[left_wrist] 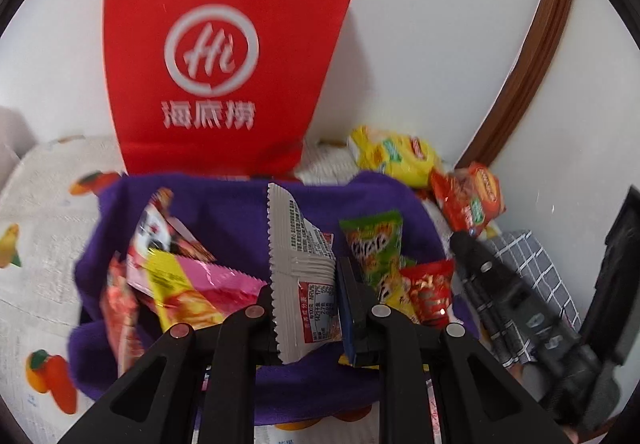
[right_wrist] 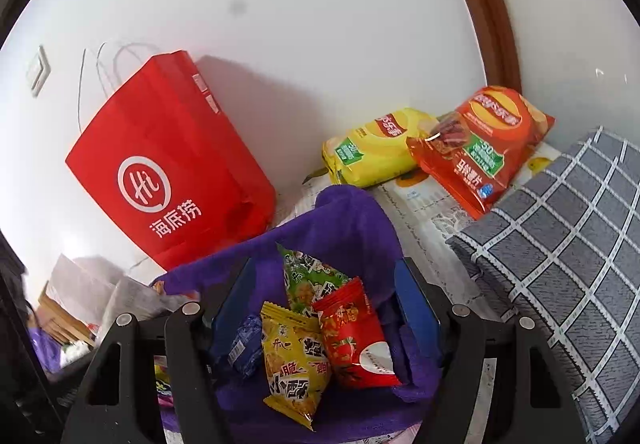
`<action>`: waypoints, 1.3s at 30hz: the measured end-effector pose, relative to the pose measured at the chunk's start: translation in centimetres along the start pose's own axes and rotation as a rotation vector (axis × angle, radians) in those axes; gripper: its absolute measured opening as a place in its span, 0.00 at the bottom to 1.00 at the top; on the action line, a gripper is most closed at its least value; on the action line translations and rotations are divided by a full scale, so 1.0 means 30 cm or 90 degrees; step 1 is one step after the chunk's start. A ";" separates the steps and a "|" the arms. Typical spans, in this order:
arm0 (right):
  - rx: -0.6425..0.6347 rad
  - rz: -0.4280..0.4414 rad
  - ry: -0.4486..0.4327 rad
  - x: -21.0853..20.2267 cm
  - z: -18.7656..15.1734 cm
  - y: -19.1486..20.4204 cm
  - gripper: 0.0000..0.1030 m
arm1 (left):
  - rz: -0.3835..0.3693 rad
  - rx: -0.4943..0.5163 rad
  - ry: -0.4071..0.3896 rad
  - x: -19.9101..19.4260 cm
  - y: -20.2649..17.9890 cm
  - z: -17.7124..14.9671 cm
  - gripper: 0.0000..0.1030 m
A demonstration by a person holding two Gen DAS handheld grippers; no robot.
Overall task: Organize snacks
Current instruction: 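Open the right tool to drop the blue wrapper while the left tool lowers the white packet, then grasp a pink candy packet with the left tool while the right tool approaches another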
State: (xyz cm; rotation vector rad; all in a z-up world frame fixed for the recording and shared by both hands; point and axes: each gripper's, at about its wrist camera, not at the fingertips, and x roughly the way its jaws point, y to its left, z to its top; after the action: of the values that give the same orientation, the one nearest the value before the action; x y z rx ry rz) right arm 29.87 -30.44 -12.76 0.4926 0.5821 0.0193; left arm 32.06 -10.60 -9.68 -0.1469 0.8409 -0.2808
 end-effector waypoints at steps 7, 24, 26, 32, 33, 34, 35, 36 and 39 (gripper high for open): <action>0.005 0.017 -0.002 -0.008 -0.005 0.010 0.70 | -0.029 -0.016 0.050 0.091 0.011 -0.031 0.17; -0.019 0.023 -0.018 -0.018 -0.012 0.035 0.70 | -0.046 -0.009 -0.009 -0.056 0.007 0.026 0.45; -0.017 0.025 -0.021 -0.020 -0.013 0.034 0.70 | -0.045 -0.011 -0.015 -0.092 0.009 0.032 0.45; -0.022 0.027 -0.017 -0.024 -0.020 0.044 0.70 | -0.012 -0.006 -0.047 -0.199 0.045 -0.026 0.46; -0.024 0.027 -0.019 -0.028 -0.021 0.047 0.70 | -0.004 -0.004 -0.048 -0.205 0.054 -0.039 0.47; -0.026 0.027 -0.021 -0.034 -0.021 0.050 0.70 | 0.008 0.001 -0.047 -0.210 0.065 -0.058 0.47; -0.028 0.027 -0.024 -0.041 -0.021 0.052 0.70 | 0.016 0.005 -0.048 -0.215 0.076 -0.075 0.47; -0.030 0.026 -0.028 -0.048 -0.022 0.054 0.70 | 0.022 0.007 -0.049 -0.217 0.084 -0.089 0.47; -0.037 0.018 -0.035 -0.066 -0.022 0.054 0.70 | 0.016 0.004 -0.047 -0.217 0.113 -0.142 0.47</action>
State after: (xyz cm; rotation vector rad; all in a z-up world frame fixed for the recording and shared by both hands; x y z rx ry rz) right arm 28.03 -29.01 -11.47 0.4437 0.5191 0.0486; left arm 25.37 -5.46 -8.65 -0.1404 0.7678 -0.2527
